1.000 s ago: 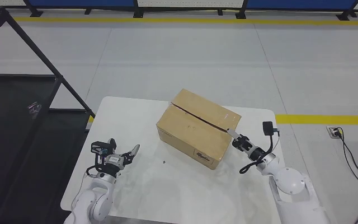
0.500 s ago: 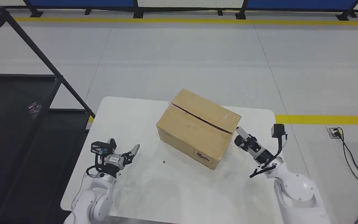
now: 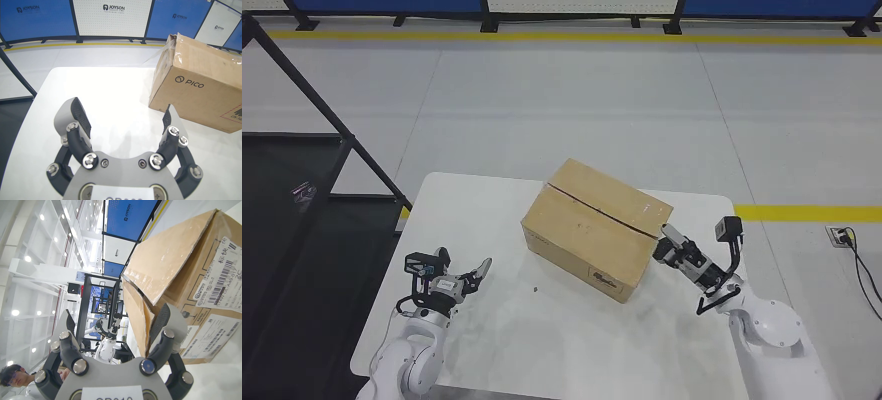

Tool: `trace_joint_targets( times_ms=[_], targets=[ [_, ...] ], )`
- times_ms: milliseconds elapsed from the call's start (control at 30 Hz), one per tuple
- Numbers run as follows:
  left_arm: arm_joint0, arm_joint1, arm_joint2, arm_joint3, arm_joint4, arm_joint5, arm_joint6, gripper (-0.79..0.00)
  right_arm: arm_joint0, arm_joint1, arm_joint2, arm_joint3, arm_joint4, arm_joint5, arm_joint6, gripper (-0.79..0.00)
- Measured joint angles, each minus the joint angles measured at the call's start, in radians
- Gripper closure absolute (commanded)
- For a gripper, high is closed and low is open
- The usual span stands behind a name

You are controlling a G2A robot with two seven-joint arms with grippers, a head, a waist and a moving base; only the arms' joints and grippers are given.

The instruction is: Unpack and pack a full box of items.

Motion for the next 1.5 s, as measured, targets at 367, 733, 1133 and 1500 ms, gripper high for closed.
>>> trace_joint_targets(
  times_ms=[367,733,1133,1500],
  targets=[
    [0.0,0.0,0.0,0.0,0.0,0.0,0.0,-0.785,0.018,0.011,-0.014,0.02,0.059,-0.019,0.047,-0.785],
    [0.0,0.0,0.0,0.0,0.0,0.0,0.0,-0.785,-0.008,0.029,-0.019,-0.002,0.049,-0.131,0.138,-0.785],
    [0.0,0.0,0.0,0.0,0.0,0.0,0.0,-0.785,-0.061,0.033,-0.079,-0.101,-0.199,-0.124,-0.077,-0.363],
    [0.0,0.0,0.0,0.0,0.0,0.0,0.0,-0.785,-0.047,0.037,-0.108,-0.095,-0.234,-0.093,-0.126,-0.132]
  ],
)
